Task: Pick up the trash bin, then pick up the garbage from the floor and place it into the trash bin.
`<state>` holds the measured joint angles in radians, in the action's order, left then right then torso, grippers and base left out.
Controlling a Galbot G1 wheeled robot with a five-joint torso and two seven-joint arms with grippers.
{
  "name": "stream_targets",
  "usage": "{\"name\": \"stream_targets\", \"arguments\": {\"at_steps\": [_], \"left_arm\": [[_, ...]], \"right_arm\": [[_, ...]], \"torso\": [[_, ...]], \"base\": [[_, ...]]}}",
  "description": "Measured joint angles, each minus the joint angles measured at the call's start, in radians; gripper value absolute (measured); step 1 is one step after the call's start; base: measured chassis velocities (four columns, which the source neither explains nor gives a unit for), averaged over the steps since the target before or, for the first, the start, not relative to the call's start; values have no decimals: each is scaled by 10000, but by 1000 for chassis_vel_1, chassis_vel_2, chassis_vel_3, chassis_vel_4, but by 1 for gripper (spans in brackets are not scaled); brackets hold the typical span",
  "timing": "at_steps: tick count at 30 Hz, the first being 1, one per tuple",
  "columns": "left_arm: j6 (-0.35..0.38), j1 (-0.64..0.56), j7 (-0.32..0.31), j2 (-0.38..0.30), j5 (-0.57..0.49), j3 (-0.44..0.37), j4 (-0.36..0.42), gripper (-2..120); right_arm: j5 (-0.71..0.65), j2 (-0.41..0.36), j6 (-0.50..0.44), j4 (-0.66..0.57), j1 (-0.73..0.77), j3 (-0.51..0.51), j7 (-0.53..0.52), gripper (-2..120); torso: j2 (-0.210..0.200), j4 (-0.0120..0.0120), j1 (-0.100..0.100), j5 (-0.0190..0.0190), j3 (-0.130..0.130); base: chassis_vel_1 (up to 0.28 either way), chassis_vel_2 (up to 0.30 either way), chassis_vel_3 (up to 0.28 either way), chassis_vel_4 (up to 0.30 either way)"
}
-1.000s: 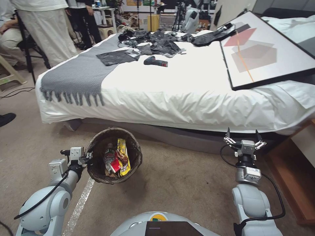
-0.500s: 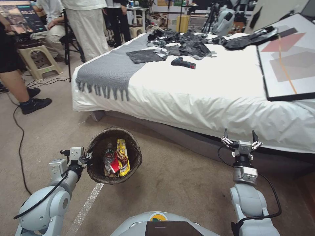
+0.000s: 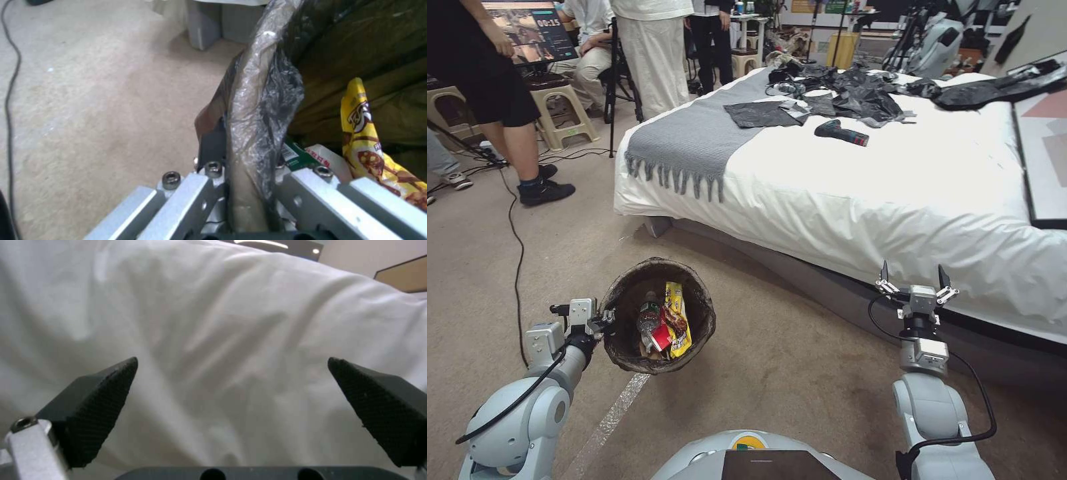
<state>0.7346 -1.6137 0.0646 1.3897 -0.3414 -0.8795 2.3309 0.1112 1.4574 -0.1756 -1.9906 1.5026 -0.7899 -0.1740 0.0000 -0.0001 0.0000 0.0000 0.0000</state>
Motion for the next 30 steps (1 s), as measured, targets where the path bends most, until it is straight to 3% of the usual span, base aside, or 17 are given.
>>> {"name": "stream_targets", "arguments": {"at_steps": [30], "left_arm": [[10,50,-40,12,-143,-66,-107,0]], "right_arm": [[128,-53,-15,251,-106,21,56,100]], "torso": [[0,2,0,0,0]], "base": [[68,65,71,65]]}}
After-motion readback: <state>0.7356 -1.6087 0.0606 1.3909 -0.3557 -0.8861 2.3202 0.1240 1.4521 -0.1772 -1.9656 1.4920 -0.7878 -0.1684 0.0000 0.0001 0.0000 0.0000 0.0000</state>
